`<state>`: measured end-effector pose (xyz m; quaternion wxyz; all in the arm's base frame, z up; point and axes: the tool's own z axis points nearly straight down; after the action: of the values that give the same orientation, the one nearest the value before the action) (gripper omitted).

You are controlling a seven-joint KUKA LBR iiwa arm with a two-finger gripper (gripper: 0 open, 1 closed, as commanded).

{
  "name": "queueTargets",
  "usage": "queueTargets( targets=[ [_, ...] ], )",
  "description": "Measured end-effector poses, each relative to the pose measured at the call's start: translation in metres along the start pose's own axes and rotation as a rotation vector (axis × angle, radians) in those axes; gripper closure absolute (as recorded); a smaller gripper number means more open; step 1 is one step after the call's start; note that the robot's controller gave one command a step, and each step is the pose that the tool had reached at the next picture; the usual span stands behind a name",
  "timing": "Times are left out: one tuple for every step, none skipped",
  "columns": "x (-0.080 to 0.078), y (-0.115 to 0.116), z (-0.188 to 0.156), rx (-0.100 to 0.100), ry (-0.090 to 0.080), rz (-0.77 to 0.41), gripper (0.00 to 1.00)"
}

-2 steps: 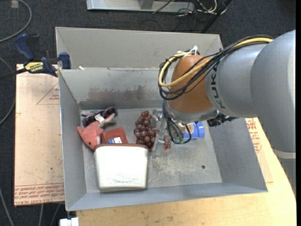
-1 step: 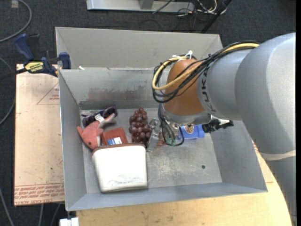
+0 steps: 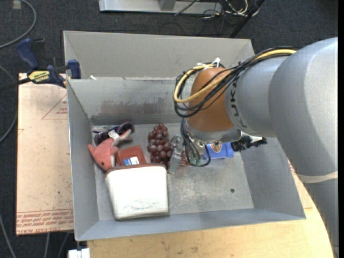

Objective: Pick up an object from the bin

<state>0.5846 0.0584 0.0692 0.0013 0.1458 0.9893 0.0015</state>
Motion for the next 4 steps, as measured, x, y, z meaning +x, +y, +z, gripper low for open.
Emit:
queueTargets(
  targets=[
    [0.001,0.0,-0.004,0.001,0.004,0.0,1.0],
    [0.003,-0.001,-0.025,0.004,0.011,0.0,1.0],
    [0.001,-0.001,-0.05,0.002,0.005,0.0,1.0],
    [0.0,0.0,-0.071,0.0,0.002,0.0,1.0]
  ],
)
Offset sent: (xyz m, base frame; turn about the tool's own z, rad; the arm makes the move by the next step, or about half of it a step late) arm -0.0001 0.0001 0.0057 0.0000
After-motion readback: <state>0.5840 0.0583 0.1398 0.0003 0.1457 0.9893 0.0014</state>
